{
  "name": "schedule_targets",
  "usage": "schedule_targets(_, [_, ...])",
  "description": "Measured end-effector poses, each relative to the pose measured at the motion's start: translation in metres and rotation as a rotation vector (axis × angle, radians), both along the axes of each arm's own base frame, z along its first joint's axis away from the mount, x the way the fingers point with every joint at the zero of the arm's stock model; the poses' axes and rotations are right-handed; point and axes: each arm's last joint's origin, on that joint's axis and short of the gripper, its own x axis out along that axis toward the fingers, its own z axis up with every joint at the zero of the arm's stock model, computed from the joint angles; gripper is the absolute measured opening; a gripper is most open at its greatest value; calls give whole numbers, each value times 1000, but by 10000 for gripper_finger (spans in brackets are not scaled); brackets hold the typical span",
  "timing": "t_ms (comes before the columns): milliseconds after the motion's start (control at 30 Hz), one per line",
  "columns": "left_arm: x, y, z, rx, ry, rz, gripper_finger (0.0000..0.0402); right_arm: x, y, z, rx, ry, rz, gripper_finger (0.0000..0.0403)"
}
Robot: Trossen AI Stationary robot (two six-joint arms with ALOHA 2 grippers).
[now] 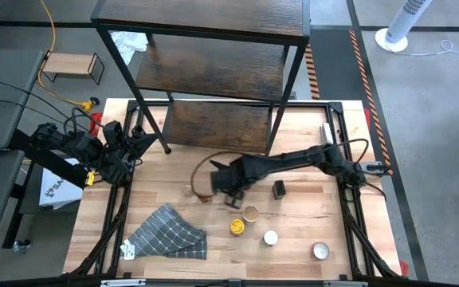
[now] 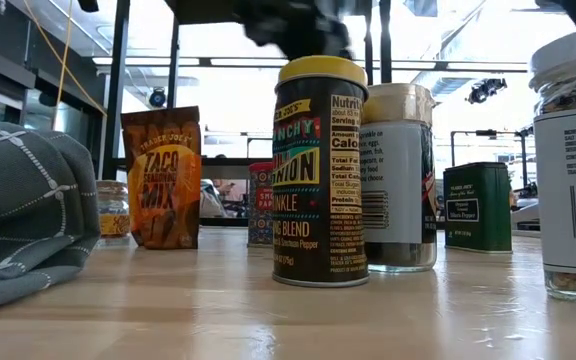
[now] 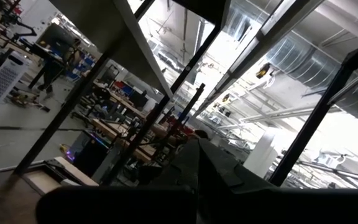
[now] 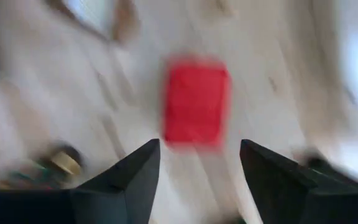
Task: Shelf spices
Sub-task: Adjust the seasoning bottles and cans
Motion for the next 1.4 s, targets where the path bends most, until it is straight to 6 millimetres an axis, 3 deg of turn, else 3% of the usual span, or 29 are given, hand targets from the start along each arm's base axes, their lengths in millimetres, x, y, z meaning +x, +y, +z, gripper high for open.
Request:
schedule_targets(100, [0, 0, 0, 0, 0, 0, 0, -26, 8, -10, -42, 57, -77, 160])
schedule_targets(233, [0, 0, 0, 0, 0, 0, 0, -66, 9, -21, -17, 33, -291, 35])
schedule_targets(267, [0, 0, 0, -1, -1, -1, 0, -75, 8, -22, -4, 6, -349, 18])
schedule_targets(467, [0, 0, 0, -2, -1, 3, 0, -139, -15, -22, -31, -170, -812, 3])
schedule_targets(600, [0, 1, 0, -11, 6, 25, 0, -165, -28, -32, 63, -299, -990, 1])
schedule_targets(900, [1, 1, -4, -3, 51, 46, 0, -172, -47, -77, 261, -460, -1121, 0])
schedule_targets(1100, [2, 1, -5, -16, 52, 43, 0, -170, -40, -73, 309, -381, -996, 0])
schedule_targets(1300, [3, 0, -7, -35, 67, 30, 0, -172, -11, -67, 408, -302, -858, 0])
schedule_targets(1400, [3, 0, -7, -34, 70, 29, 0, -172, -1, -58, 377, -352, -870, 0])
